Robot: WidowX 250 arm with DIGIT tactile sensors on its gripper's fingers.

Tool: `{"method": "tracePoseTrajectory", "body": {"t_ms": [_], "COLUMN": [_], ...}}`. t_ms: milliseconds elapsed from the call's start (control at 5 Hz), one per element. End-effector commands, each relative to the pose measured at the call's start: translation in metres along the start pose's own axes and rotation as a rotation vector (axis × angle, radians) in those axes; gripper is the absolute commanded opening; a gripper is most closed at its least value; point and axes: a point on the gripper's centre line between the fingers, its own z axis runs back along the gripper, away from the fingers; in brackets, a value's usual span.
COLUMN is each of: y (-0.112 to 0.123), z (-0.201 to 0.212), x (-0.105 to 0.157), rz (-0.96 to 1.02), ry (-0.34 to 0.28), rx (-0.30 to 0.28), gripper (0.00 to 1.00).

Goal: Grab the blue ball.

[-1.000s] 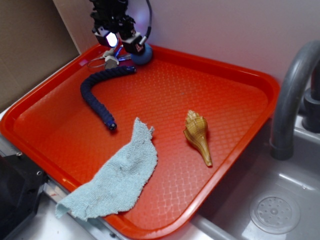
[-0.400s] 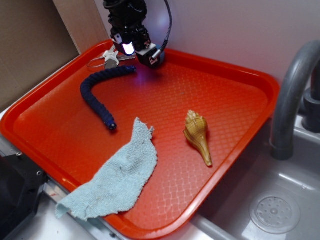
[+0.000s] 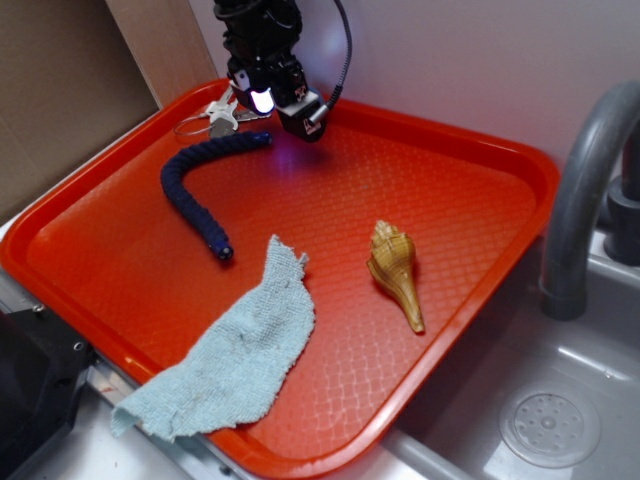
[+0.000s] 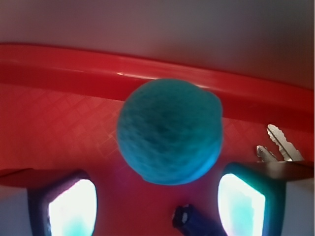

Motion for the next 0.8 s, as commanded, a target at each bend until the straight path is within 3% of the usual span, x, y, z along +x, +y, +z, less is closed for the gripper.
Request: {"method": "tracePoseTrajectory", "body": {"t_ms": [0, 200, 400, 600], "y": [-0.005, -0.005, -0.006, -0.006], "z": [0.01, 0.003, 0.001, 0.0], "x": [0.026, 0.032, 0.031, 0.03], "rz": [0.01, 0.024, 0.025, 0.023], "ry": [-0.084, -0.095, -0.103, -0.103], "rx": [-0.024, -0.026, -0.026, -0.018], "gripper": [1.0, 0.86, 0.0, 0.0]}}
